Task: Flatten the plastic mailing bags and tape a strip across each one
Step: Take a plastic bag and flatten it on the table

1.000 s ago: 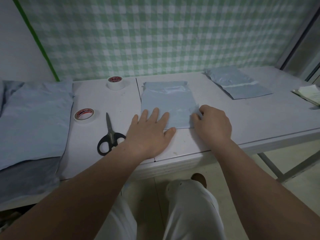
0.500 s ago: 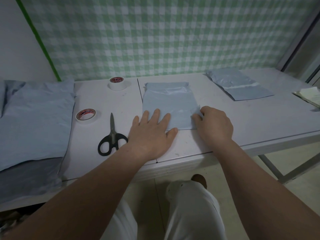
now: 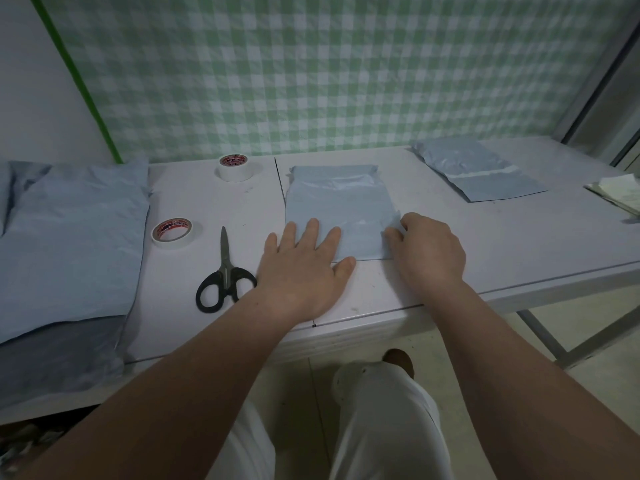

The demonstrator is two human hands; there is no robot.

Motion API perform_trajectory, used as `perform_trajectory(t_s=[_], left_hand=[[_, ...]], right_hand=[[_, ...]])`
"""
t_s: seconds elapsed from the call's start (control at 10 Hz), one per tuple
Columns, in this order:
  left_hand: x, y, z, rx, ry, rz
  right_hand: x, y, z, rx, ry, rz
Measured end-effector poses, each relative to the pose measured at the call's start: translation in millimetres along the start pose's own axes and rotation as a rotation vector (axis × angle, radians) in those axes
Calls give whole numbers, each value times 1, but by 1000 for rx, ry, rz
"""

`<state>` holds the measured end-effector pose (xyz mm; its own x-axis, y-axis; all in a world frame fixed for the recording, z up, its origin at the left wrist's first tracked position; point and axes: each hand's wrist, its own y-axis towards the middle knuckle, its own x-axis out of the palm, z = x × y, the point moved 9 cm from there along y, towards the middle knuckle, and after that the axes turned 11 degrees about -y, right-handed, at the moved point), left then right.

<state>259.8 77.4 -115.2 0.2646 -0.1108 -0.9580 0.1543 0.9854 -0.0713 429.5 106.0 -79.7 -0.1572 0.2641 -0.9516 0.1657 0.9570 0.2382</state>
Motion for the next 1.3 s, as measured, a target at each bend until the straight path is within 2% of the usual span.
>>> perform_trajectory(t_s=[0.2, 0.3, 0.4, 0.5, 0.6, 0.7, 0.9, 1.0, 1.2, 1.3], left_hand=[[-1, 0, 0, -2, -1, -2], [-1, 0, 1, -3, 1, -10], [0, 0, 1, -8, 3, -16], [-1, 1, 2, -14, 12, -21], [0, 0, 3, -16, 14, -42], [0, -1, 2, -15, -2, -52], [-3, 1, -10, -41, -8, -83], [-13, 4, -19, -64, 26, -73], [-59, 29, -46, -85, -35, 114], [-65, 42, -54, -74, -142, 49]], right_hand=[[0, 0, 0, 9, 3, 1], [-9, -3, -2, -11, -19, 114], [-26, -13, -26, -195, -24, 326], [-12, -21, -64, -412, 172, 114], [10, -27, -83, -513, 255, -85], [26, -25, -81, -527, 185, -173], [32, -32, -86, -649, -67, -196], [33, -32, -84, -625, -90, -183], [29, -34, -85, -597, -28, -197], [29, -34, -84, -585, -27, -201]])
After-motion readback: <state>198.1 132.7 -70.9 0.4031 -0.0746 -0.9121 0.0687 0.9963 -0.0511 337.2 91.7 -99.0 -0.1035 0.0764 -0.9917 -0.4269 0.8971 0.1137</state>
